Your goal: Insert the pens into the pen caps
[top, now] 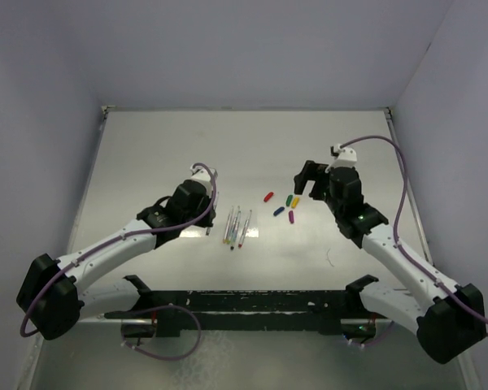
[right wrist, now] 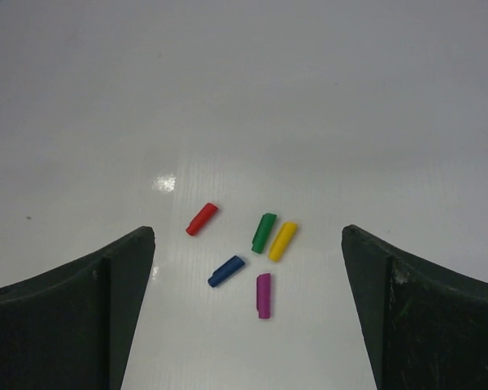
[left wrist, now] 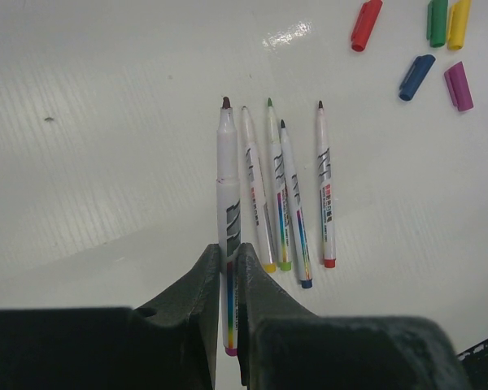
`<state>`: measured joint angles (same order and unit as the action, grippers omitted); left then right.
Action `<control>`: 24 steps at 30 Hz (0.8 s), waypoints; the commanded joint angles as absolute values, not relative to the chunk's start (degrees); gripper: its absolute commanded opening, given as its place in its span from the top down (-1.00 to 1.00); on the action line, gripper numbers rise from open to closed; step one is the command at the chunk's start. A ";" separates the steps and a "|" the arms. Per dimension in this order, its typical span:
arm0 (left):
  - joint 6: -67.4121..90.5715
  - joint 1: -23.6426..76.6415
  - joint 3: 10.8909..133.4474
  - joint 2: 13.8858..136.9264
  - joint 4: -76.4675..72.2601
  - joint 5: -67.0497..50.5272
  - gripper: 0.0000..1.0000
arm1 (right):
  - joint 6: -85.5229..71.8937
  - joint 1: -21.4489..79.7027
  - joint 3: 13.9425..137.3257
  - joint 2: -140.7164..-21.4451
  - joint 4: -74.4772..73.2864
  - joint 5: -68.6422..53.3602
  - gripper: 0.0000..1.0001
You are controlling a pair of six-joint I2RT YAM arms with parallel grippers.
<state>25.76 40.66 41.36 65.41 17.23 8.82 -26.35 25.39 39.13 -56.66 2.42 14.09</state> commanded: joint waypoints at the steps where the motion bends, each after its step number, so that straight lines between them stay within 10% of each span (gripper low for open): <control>1: 25.40 40.88 43.59 64.39 15.46 9.67 1.00 | -27.90 25.14 43.61 -60.16 -0.47 18.43 -0.99; 16: 25.39 40.95 41.76 62.44 15.10 10.33 1.00 | -31.81 25.14 41.04 -68.86 -2.59 7.34 -0.94; 24: 25.66 40.94 41.13 63.64 13.59 9.95 1.00 | -30.61 25.38 38.83 -69.65 -4.34 13.36 -0.50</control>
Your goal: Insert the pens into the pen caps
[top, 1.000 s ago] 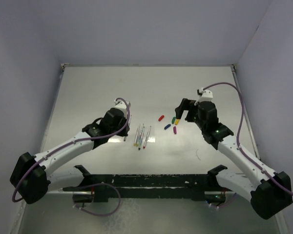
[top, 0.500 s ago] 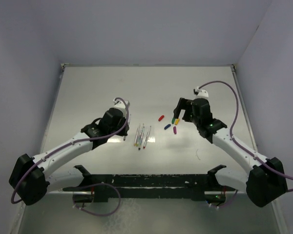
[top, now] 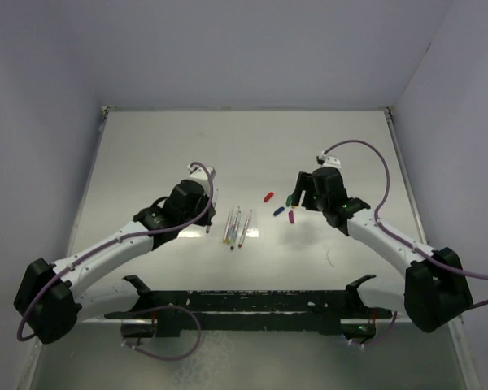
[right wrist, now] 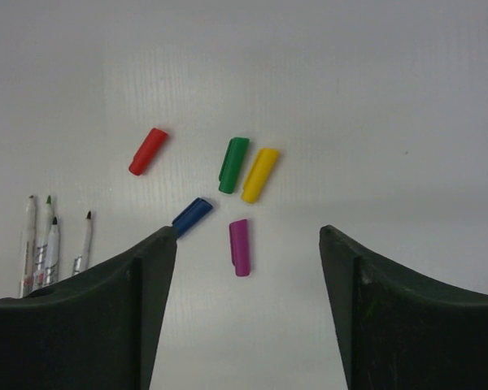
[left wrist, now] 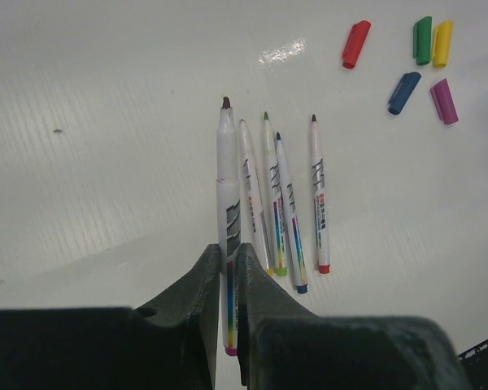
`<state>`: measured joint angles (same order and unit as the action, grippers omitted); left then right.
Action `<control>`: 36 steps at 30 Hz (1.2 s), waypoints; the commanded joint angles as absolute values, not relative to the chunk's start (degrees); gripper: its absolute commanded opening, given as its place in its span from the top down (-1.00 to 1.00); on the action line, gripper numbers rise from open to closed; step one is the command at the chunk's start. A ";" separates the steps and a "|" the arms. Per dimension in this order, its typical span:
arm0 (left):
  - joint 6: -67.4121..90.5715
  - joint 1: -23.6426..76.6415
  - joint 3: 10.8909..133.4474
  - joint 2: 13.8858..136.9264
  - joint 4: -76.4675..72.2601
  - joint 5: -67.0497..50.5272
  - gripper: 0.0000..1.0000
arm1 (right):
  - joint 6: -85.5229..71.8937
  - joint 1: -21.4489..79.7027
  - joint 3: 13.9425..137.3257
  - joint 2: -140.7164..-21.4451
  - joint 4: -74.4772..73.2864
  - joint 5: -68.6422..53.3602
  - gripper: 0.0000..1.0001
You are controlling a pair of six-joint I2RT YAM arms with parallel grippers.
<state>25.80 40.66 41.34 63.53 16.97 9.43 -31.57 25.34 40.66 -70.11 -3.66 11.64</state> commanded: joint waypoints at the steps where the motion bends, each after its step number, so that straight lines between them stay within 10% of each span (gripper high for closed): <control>1: 25.66 40.91 41.13 63.78 13.42 9.93 1.00 | -29.32 25.40 37.79 -69.09 -3.21 11.88 -0.39; 36: 26.10 40.93 40.08 65.93 11.68 9.75 1.00 | -24.25 32.39 44.23 -83.28 -4.92 14.77 -0.30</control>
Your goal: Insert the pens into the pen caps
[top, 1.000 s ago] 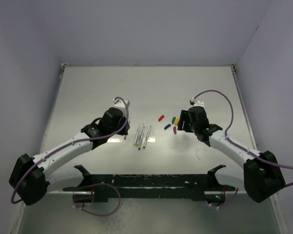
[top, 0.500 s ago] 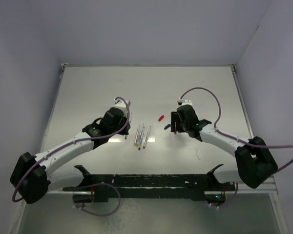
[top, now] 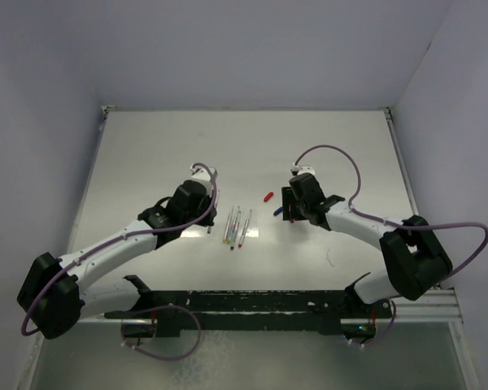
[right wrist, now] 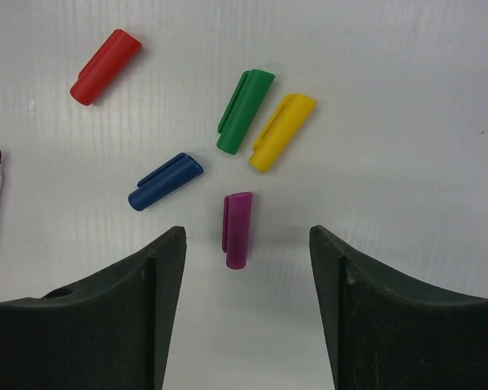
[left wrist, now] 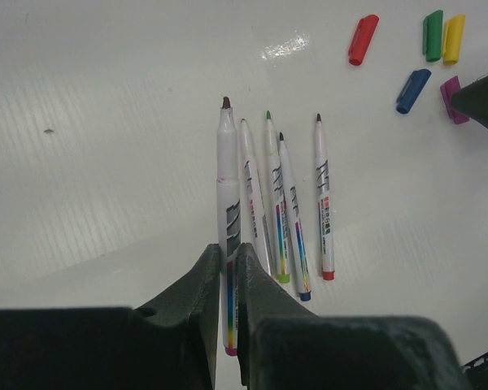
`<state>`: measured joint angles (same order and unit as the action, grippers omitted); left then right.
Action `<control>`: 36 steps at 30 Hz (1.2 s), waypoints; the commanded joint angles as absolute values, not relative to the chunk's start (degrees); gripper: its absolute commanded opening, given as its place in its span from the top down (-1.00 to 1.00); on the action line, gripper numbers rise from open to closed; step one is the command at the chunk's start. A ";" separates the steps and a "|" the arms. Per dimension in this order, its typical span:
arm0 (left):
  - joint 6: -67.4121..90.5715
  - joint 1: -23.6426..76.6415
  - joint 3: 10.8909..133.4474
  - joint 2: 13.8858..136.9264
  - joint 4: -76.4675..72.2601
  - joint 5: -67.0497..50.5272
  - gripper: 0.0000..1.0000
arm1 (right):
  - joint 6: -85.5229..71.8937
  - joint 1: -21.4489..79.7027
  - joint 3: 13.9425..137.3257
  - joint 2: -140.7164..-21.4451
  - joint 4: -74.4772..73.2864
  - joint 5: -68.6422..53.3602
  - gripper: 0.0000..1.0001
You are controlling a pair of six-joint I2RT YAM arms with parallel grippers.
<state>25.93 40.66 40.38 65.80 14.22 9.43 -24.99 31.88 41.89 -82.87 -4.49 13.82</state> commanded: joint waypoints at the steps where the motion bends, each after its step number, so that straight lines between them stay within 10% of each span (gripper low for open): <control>1: 26.10 40.95 40.03 65.89 11.75 9.82 1.00 | -24.26 32.40 44.29 -83.58 -5.00 14.77 -0.29; 36: 25.74 40.94 40.35 66.32 11.34 9.93 1.00 | -25.53 33.62 47.30 -92.37 -8.98 16.35 0.07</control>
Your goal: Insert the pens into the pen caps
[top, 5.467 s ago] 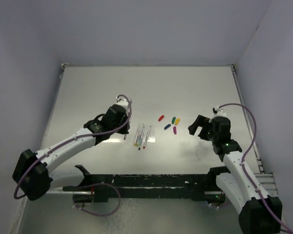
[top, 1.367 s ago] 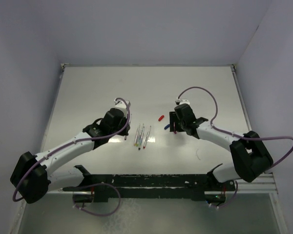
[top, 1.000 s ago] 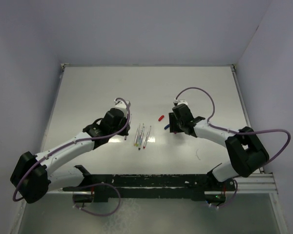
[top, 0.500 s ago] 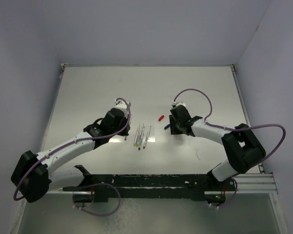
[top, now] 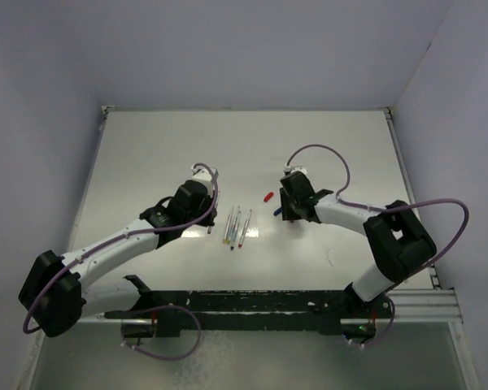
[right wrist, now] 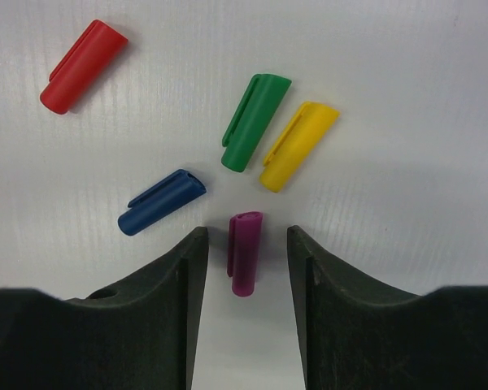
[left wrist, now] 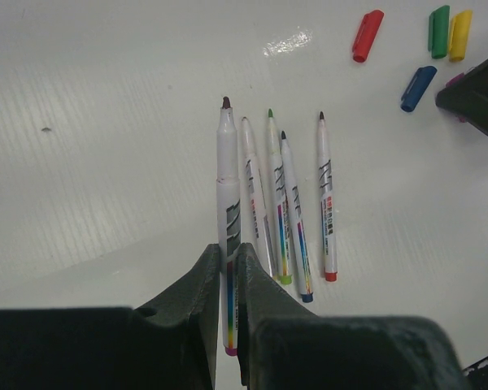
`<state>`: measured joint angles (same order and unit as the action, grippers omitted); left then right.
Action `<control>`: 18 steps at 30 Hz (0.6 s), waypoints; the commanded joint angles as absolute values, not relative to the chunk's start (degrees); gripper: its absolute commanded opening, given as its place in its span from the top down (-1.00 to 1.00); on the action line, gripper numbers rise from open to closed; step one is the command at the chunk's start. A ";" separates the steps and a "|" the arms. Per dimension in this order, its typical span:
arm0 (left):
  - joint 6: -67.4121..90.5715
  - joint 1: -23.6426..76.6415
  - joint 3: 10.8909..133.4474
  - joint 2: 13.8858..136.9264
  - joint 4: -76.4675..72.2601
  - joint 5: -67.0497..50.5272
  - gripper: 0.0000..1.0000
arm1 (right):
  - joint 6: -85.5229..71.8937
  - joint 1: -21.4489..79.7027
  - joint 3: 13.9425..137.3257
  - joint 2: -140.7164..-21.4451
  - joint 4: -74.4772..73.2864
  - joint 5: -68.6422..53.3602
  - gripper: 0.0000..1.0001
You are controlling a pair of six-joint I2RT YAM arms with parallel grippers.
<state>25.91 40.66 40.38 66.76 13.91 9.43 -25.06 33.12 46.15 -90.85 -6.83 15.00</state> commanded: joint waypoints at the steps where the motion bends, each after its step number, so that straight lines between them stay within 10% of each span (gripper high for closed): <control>1: 25.75 40.94 40.39 66.34 11.34 9.93 1.00 | -25.79 33.65 47.31 -92.37 -9.21 16.35 0.08; 18: 25.93 40.96 39.91 66.47 10.89 10.11 1.00 | -29.70 35.15 45.44 -92.99 -12.72 17.60 0.43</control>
